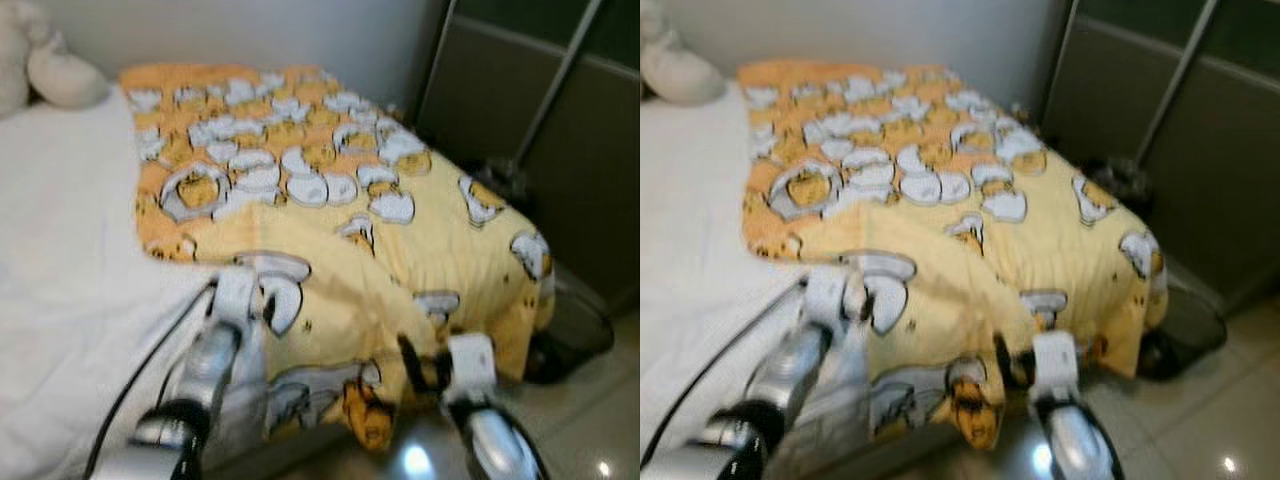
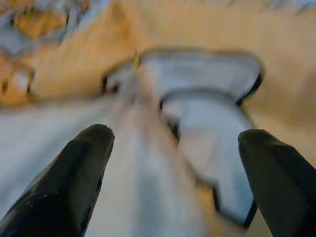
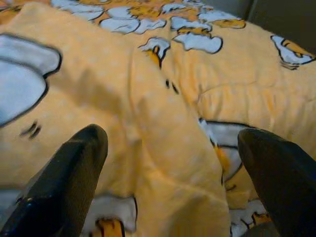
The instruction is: Clean up the room
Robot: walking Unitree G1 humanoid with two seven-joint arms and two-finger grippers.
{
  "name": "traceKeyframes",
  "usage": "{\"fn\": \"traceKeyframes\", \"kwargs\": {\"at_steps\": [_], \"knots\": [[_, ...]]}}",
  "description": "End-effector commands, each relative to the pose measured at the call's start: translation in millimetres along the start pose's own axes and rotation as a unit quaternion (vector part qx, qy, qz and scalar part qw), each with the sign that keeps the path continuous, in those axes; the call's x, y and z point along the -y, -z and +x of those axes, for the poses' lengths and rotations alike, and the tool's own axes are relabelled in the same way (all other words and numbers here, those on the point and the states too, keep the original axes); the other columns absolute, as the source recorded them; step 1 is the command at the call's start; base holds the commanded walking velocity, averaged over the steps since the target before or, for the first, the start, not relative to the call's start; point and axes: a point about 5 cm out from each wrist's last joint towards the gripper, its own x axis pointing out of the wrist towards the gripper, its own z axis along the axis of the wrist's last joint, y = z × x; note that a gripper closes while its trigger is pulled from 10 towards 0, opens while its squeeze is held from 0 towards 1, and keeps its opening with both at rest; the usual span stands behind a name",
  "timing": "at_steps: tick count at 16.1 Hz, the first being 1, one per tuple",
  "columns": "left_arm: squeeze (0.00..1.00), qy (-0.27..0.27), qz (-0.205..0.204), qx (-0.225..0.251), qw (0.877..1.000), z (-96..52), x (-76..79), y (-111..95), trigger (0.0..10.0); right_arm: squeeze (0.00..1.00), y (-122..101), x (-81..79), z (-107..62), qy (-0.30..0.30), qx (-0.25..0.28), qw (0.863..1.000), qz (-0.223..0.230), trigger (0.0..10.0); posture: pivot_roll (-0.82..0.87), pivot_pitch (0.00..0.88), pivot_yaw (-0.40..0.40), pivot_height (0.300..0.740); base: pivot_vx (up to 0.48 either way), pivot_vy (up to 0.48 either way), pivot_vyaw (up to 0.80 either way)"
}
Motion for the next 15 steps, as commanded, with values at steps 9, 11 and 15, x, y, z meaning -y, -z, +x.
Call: {"fn": "traceKeyframes", "kwargs": {"at_steps": [9,11,15], "knots": [[0.00,-0.117,-0.001,0.014,0.993,-3.8,9.7,4,10.0,0.00,2,21.6,-62.5,-0.009,-0.034,0.999,-0.017,10.0,-0.12,0.211,-0.199,0.732,0.000,0.000,0.00],[0.00,-0.122,-0.014,0.010,0.992,-6.2,9.1,9,10.0,0.00,-1,22.0,-70.9,-0.016,-0.042,0.999,-0.020,10.0,-0.14,0.239,-0.222,0.732,0.000,0.000,0.00],[0.00,-0.191,-0.024,-0.007,0.981,-9.0,-12.7,13,10.0,0.00,-6,21.9,-78.0,-0.035,-0.056,0.998,-0.018,10.0,-0.15,0.255,-0.243,0.732,0.000,0.000,0.00]]}}
